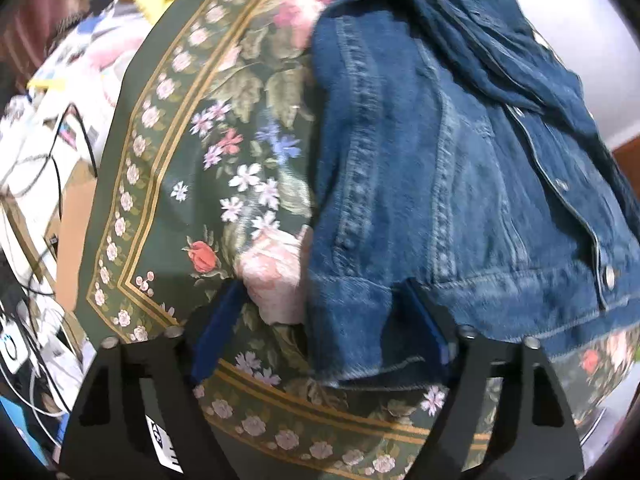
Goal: Fold large clothes
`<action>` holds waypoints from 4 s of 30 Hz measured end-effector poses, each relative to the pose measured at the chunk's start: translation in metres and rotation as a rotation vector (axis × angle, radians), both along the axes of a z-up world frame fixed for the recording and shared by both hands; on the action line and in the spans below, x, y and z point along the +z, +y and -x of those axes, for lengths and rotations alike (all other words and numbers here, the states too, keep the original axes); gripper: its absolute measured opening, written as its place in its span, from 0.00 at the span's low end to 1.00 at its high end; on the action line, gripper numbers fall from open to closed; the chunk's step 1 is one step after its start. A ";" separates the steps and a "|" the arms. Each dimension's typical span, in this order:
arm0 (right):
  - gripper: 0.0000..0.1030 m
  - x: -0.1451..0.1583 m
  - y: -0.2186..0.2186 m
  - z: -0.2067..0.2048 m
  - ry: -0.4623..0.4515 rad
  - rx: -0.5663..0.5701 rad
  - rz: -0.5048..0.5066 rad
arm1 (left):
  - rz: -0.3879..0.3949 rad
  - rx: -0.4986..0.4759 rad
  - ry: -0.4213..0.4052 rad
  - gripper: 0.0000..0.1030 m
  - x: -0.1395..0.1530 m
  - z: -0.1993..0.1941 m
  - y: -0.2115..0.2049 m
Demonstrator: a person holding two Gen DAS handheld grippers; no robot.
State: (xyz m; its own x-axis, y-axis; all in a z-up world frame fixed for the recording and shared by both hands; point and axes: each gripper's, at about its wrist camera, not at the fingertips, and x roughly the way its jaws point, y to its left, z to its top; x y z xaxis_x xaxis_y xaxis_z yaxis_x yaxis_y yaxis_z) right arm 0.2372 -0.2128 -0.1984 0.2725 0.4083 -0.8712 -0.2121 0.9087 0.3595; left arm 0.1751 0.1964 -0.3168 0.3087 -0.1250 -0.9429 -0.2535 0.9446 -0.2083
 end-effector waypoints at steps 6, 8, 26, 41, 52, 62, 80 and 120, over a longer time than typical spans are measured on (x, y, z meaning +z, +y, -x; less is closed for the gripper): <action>0.32 -0.003 -0.002 -0.001 0.020 -0.041 -0.116 | -0.073 -0.058 -0.014 0.32 0.018 -0.004 -0.036; 0.24 -0.001 -0.001 -0.004 0.022 -0.043 -0.143 | -0.101 -0.068 -0.025 0.24 0.025 -0.011 -0.042; 0.15 0.096 0.000 -0.093 -0.244 -0.093 -0.186 | -0.002 -0.006 -0.487 0.18 0.209 -0.124 0.005; 0.15 0.047 0.017 -0.287 -0.208 -0.219 -0.083 | 0.020 0.202 -0.281 0.18 0.126 -0.288 0.064; 0.16 -0.040 0.013 -0.333 -0.063 -0.111 -0.036 | -0.090 0.161 -0.207 0.23 0.071 -0.316 0.063; 0.16 0.003 -0.065 -0.313 -0.102 -0.235 0.159 | -0.234 0.108 -0.182 0.23 0.081 -0.318 0.044; 0.16 0.048 0.014 -0.206 -0.251 0.089 0.101 | -0.341 -0.187 -0.395 0.76 0.176 -0.239 -0.040; 0.16 0.002 0.119 -0.291 -0.270 0.178 0.093 | -0.315 -0.192 -0.323 0.78 0.139 -0.324 -0.032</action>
State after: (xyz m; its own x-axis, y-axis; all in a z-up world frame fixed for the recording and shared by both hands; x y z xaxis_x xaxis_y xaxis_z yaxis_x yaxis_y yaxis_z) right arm 0.5279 -0.0937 -0.1964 0.4301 0.3922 -0.8131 -0.4463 0.8753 0.1861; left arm 0.4990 0.1647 -0.1780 0.5907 0.0674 -0.8041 -0.0378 0.9977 0.0558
